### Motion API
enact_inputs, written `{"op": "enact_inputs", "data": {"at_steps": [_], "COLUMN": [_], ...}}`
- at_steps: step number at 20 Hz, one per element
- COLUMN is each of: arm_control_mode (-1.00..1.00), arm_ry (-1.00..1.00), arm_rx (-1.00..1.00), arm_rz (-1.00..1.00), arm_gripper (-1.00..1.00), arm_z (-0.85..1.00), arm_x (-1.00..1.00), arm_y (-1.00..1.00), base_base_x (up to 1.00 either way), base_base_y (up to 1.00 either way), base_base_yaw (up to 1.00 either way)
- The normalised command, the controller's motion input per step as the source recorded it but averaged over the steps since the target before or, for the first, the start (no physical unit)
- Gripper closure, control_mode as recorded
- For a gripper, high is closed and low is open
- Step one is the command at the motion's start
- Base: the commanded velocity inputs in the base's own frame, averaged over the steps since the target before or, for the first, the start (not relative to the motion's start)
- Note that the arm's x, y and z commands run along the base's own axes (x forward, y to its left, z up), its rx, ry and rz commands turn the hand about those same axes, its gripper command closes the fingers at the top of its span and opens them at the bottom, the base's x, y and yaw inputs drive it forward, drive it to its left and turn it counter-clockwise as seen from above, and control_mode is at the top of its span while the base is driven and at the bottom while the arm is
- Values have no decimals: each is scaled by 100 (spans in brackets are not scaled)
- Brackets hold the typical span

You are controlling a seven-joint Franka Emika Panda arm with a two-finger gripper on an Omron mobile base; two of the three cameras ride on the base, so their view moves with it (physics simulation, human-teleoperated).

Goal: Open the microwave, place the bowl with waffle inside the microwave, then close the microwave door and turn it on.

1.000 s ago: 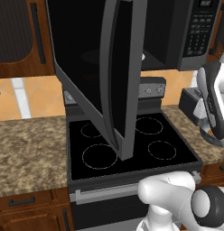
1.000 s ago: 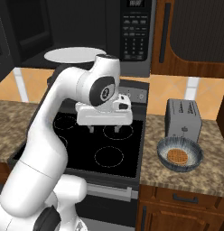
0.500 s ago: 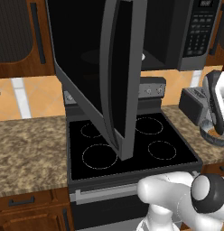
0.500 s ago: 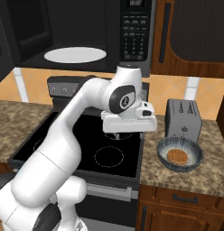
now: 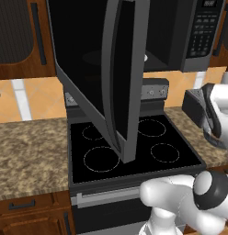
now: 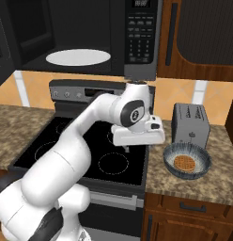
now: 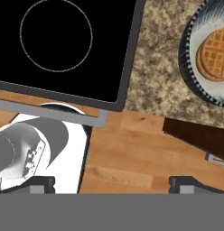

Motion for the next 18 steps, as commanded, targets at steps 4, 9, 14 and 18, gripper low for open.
{"op": "enact_inputs", "data": {"at_steps": [4, 9, 14, 18], "arm_control_mode": [-100, -100, -100, -100], "arm_ry": [0, 0, 0, 1], "arm_rx": [-5, 0, 0, 0], "arm_rz": [0, 0, 0, 0], "arm_gripper": [-100, -100, -100, -100], "arm_z": [-62, -38, -30, -26], "arm_x": [69, 58, 50, 43], "arm_y": [-39, -53, -32, -21], "base_base_x": [0, 0, 0, 0], "base_base_y": [0, 0, 0, 0], "base_base_yaw": [0, 0, 0, 0]}}
